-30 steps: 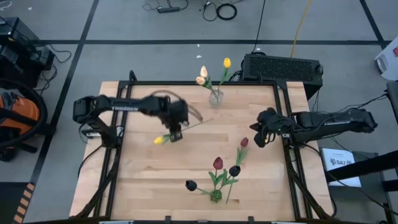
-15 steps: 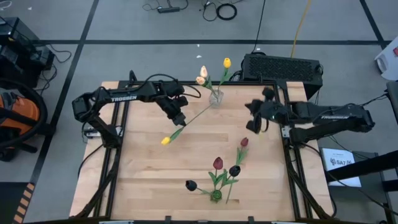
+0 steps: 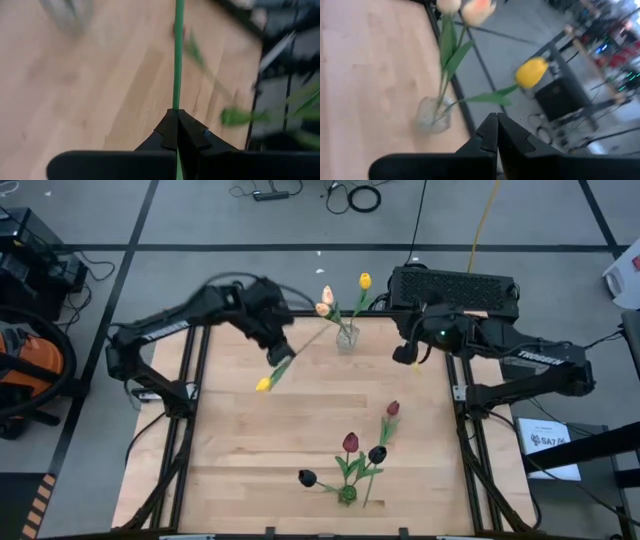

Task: Sort flowers into vase by color
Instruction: Put the yellow tulip into the transparent flower vase

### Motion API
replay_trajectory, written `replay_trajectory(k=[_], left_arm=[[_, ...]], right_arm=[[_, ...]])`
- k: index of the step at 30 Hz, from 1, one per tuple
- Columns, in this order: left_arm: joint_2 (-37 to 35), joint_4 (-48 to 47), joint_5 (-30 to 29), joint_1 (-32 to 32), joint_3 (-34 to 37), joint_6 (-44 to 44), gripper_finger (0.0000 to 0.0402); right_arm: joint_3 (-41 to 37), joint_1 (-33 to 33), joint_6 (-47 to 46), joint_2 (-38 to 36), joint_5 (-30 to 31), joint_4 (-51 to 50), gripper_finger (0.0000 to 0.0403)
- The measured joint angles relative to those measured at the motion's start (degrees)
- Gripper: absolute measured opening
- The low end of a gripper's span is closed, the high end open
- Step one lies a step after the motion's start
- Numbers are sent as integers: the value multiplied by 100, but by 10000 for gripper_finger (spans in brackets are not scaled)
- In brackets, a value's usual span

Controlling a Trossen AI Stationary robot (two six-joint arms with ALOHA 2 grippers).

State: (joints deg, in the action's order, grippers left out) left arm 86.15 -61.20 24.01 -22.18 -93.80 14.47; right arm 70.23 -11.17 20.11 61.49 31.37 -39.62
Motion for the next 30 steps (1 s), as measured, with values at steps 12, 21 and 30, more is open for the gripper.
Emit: replay_trajectory(k=[12,21,30], left_arm=[[489,-68,391,-421,-2346,1211,0],[837,7,1069,-272,-3235,1899,0],[837,-179,1004,-255,-3403,2075,0]], right_arm=[[2602,774,2664,1579,897,-14,0],[4155,1470,4018,2845,960,2,0],[4241,1941,5324,3436,1658,344,29]])
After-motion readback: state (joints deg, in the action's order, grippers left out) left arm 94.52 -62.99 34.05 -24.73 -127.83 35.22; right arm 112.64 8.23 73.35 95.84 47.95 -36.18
